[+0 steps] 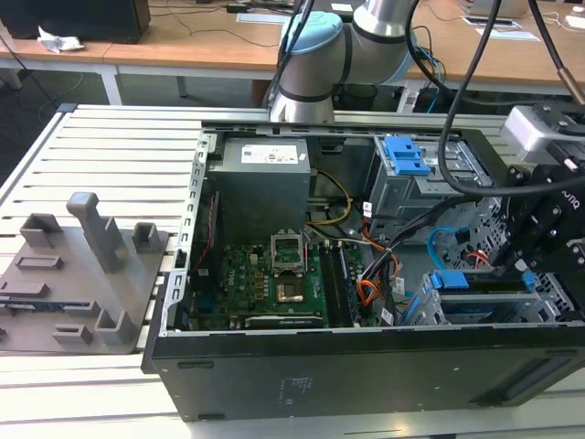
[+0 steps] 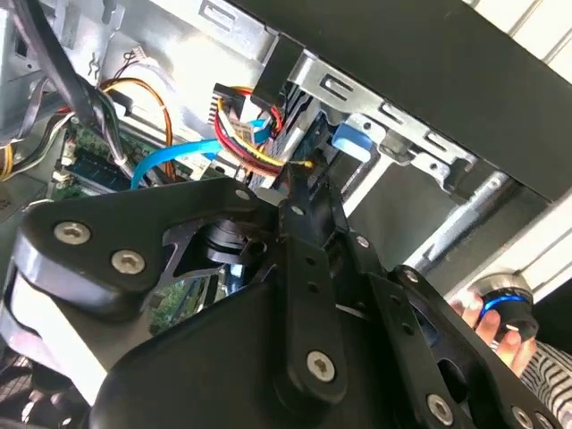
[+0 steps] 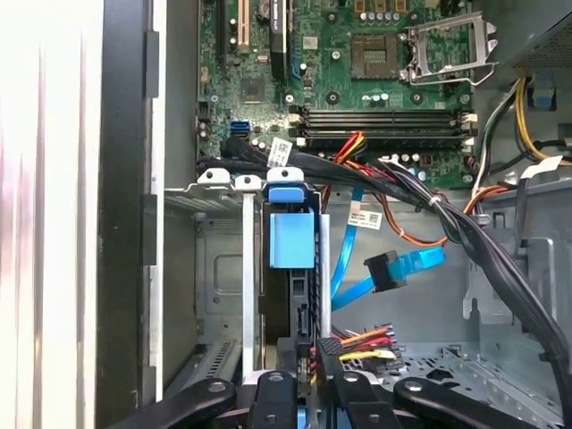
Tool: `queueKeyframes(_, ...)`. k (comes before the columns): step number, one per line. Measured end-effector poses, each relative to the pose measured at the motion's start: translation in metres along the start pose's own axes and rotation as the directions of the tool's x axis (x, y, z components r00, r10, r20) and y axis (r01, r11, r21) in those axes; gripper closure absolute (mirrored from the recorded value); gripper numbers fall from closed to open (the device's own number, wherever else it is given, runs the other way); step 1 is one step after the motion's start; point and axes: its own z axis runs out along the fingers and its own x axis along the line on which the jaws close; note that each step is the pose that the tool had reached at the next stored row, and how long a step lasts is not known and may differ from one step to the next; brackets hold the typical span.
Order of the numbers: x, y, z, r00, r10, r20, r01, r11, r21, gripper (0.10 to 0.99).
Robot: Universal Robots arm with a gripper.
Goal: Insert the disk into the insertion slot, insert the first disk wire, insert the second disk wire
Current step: 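Insert the first disk wire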
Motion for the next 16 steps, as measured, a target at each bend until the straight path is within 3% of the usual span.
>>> queueKeyframes(2,-0.0002,0.0012,-0.0162,1.0000,0.000,-0.0002,0.000,1.0000,0.000,0.851)
queueKeyframes(3,-0.0008,0.0015,-0.0194,1.0000,0.000,-0.0004,0.000,1.0000,0.000,0.863)
queueKeyframes(4,-0.0012,0.0015,-0.0209,1.0000,0.000,-0.0003,0.000,1.0000,0.000,0.929)
queueKeyframes(5,-0.0015,0.0016,-0.0217,1.0000,0.000,-0.0003,0.000,1.0000,0.000,0.980)
queueKeyframes(13,-0.0020,0.0018,-0.0236,1.0000,0.000,-0.0004,0.000,1.0000,0.000,0.980)
queueKeyframes(16,-0.0019,0.0053,-0.0234,1.0000,0.000,-0.0005,0.000,1.0000,0.000,0.980)
